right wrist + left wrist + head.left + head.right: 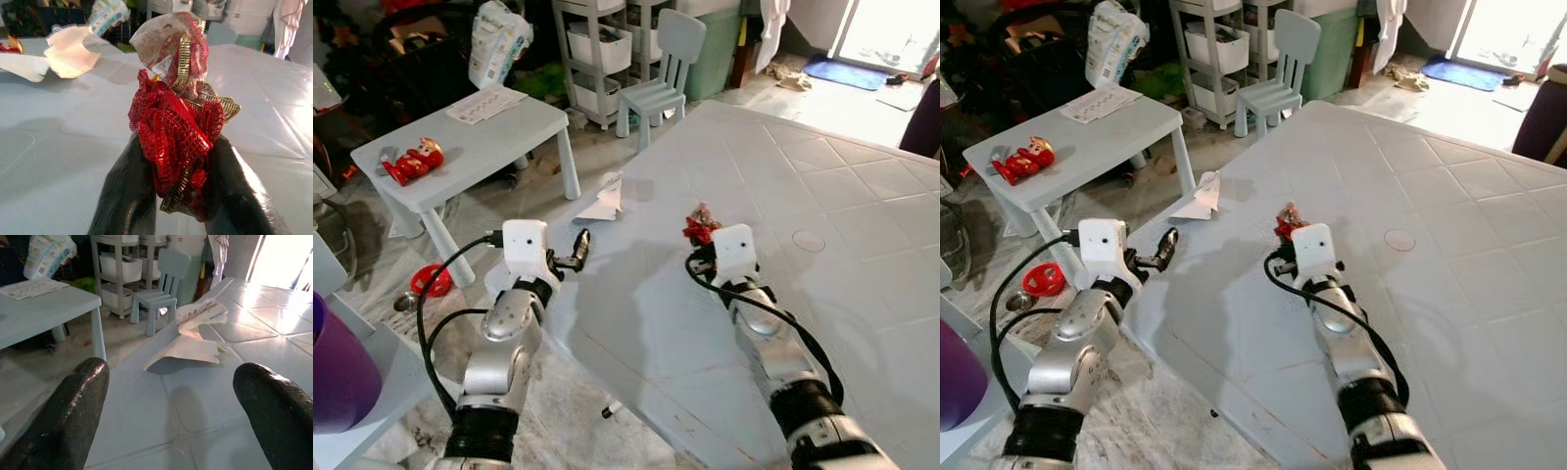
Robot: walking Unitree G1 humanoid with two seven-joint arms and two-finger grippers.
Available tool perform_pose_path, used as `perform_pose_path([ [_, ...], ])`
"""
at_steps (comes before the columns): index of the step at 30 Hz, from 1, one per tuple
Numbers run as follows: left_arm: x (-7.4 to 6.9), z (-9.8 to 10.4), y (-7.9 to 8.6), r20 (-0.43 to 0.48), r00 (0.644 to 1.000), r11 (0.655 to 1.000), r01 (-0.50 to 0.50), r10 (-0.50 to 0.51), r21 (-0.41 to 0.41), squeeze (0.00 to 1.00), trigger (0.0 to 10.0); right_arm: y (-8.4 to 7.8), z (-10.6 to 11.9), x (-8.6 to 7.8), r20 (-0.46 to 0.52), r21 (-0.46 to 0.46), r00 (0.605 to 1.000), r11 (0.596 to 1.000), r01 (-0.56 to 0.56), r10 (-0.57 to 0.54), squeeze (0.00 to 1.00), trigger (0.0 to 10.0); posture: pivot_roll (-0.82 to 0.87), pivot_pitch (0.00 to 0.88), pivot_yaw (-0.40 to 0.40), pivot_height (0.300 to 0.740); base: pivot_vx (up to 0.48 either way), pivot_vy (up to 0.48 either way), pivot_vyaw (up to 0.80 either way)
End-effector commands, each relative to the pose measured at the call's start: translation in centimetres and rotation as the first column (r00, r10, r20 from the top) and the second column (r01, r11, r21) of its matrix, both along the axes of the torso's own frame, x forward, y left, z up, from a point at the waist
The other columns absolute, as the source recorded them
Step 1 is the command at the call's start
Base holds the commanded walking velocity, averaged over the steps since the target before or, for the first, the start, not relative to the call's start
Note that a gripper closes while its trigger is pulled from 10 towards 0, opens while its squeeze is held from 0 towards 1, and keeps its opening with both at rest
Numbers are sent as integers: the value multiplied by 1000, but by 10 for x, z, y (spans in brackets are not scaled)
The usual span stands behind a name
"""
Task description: Picking trash to rubbish bin
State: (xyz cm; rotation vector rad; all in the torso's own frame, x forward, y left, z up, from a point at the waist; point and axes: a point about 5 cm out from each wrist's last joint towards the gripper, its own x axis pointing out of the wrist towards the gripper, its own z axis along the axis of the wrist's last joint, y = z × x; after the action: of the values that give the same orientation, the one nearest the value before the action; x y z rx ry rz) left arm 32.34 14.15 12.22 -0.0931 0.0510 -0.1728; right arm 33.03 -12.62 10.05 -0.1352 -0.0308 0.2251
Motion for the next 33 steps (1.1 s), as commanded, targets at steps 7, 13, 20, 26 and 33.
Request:
perform_pose_path([
  [7, 21, -7, 1, -62, 998, 995, -29, 23, -99, 0, 10000, -19, 26, -35, 38, 1, 999, 1000, 9, -9, 0, 0, -118, 102, 5, 740, 0, 0, 0],
  [13, 37, -6, -8, -107, 993, 963, -82, 56, -257, 0, 10000, -31, 37, -49, 23, -23, 999, 999, 38, -37, 0, 0, -179, 115, -6, 740, 0, 0, 0],
  [20, 52, 3, -18, -121, 990, 909, -114, 71, -401, 0, 10000, -35, 44, -57, -4, -46, 999, 998, 39, -39, 0, 0, -208, 124, -19, 740, 0, 0, 0],
  [26, 57, 3, -18, -152, 984, 866, -154, 92, -475, 0, 10000, -33, 49, -59, -20, -53, 999, 998, 32, -33, 0, 0, -217, 123, -27, 740, 0, 0, 0],
  [33, 57, -5, -17, -175, 980, 827, -173, 92, -535, 0, 10000, -31, 54, -59, -24, -60, 999, 998, 23, -25, 0, 0, -236, 117, -39, 740, 0, 0, 0],
])
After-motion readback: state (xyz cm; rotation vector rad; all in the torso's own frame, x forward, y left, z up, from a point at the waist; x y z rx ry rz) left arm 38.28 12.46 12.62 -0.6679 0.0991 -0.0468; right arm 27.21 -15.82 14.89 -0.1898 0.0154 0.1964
